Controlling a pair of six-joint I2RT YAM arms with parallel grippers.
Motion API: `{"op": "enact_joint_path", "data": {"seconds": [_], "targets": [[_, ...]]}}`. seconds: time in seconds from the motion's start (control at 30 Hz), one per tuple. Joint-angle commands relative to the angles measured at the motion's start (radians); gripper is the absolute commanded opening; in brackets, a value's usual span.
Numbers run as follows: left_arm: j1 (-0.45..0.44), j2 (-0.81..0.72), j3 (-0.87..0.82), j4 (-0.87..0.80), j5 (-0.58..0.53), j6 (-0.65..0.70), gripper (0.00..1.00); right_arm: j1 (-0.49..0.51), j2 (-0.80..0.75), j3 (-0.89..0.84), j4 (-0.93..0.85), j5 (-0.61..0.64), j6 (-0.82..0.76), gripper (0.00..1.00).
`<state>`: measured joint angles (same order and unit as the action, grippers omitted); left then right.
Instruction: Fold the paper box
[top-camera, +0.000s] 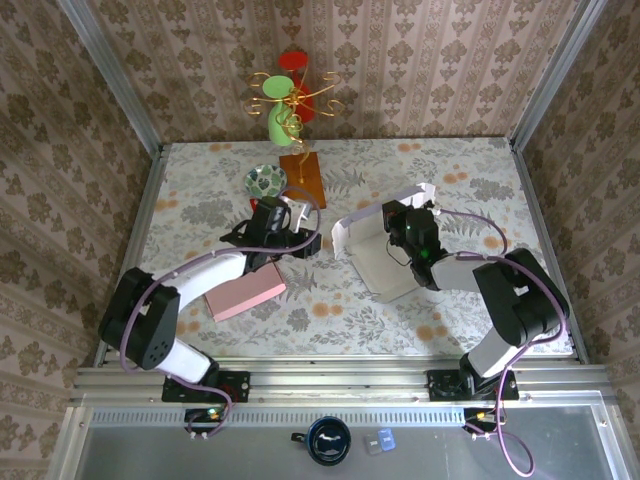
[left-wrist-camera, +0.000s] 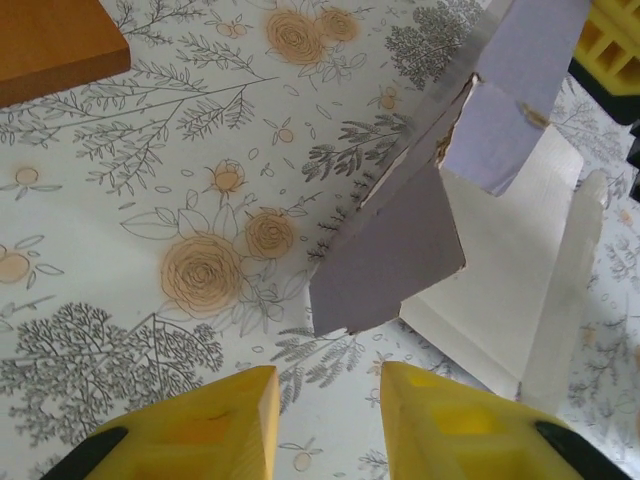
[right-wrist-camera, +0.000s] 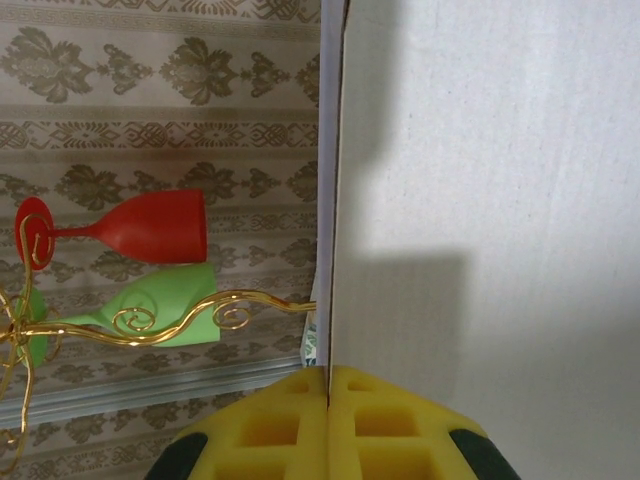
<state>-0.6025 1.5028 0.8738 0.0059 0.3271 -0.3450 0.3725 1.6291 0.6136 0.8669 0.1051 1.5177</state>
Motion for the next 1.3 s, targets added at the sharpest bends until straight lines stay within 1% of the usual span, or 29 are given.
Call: {"op": "enact_joint_path", "data": {"seconds": [0.0, 0.17, 0.33, 0.83, 1.03, 1.27], "targets": [[0.013, 0.043, -0.003, 0.072, 0.061, 0.117, 0.29, -0.004, 0.026, -0.014, -0.009, -0.02, -0.016, 0.0], [0.022, 0.109, 0.029, 0.08, 0.099, 0.191, 0.24, -0.006, 0.019, 0.004, -0.041, -0.031, -0.019, 0.0], [0.02, 0.166, 0.074, 0.08, 0.13, 0.248, 0.25, -0.006, 0.017, 0.007, -0.052, -0.034, -0.019, 0.0], [-0.019, 0.273, 0.2, 0.035, 0.171, 0.342, 0.26, -0.006, 0.028, 0.03, -0.065, -0.053, -0.01, 0.0], [-0.035, 0.282, 0.226, 0.011, 0.181, 0.381, 0.25, -0.006, 0.027, 0.031, -0.069, -0.05, -0.01, 0.0], [-0.049, 0.295, 0.242, -0.001, 0.175, 0.385, 0.25, -0.005, 0.034, 0.038, -0.066, -0.056, -0.011, 0.0]]}}
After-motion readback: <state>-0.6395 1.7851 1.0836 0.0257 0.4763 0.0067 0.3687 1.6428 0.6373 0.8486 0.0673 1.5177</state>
